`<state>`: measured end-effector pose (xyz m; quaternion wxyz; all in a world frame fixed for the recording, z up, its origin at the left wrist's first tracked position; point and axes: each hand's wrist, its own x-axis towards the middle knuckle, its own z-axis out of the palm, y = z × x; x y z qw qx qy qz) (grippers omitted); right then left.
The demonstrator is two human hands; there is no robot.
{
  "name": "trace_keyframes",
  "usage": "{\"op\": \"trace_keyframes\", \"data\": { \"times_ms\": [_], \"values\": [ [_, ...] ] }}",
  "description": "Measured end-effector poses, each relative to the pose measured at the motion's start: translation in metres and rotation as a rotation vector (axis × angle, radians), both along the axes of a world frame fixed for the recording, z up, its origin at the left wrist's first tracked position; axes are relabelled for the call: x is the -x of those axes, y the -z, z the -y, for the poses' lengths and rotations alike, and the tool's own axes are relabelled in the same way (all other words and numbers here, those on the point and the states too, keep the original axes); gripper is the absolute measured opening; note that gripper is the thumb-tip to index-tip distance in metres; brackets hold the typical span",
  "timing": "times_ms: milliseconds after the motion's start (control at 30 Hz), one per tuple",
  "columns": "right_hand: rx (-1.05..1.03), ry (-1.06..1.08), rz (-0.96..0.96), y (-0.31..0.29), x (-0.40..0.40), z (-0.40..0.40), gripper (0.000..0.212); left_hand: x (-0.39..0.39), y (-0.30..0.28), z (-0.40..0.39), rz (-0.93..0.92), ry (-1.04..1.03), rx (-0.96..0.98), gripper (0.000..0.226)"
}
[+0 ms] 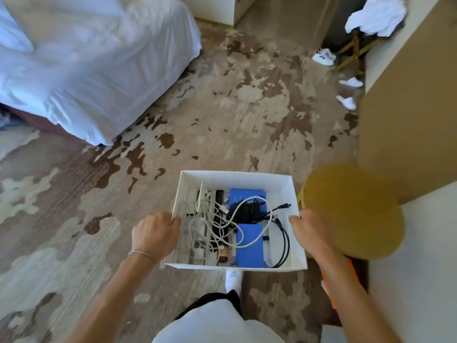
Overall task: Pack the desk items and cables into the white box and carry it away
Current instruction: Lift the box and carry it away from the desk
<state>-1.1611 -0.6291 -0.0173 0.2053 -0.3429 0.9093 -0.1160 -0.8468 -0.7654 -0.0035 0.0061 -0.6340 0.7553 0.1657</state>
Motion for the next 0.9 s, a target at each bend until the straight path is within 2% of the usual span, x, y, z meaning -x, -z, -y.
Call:
{"op": "trace_keyframes", "data": {
  "times_ms": [100, 267, 367, 533, 633, 800, 900],
  "values": [
    [-0.01, 0.073, 0.027, 0.005, 0.05, -0.003, 0.037, 0.06, 0.004, 0.017, -0.005, 0.053, -0.05, 0.048],
    [0.026, 0.292, 0.264, 0.01, 0.122, -0.016, 0.033, 0.154, 0.016, 0.036, -0.022, 0.158, -0.068, 0.048],
    [0.019, 0.354, 0.22, 0.008, 0.161, -0.033, 0.031, 0.206, 0.02, 0.04, -0.007, 0.221, -0.07, 0.049],
    [-0.053, 0.345, 0.012, 0.013, 0.226, -0.061, 0.033, 0.29, 0.027, 0.035, -0.033, 0.269, -0.077, 0.047],
    [-0.074, 0.411, 0.032, 0.024, 0.273, -0.074, 0.037, 0.34, 0.037, 0.028, -0.029, 0.296, -0.092, 0.046],
    [-0.137, 0.321, 0.017, 0.052, 0.364, -0.083, 0.037, 0.425, 0.058, 0.009, -0.026, 0.268, -0.176, 0.039],
    [-0.144, 0.27, 0.013, 0.078, 0.418, -0.086, 0.04, 0.472, 0.081, -0.002, 0.044, 0.216, -0.208, 0.041]
  ]
}}
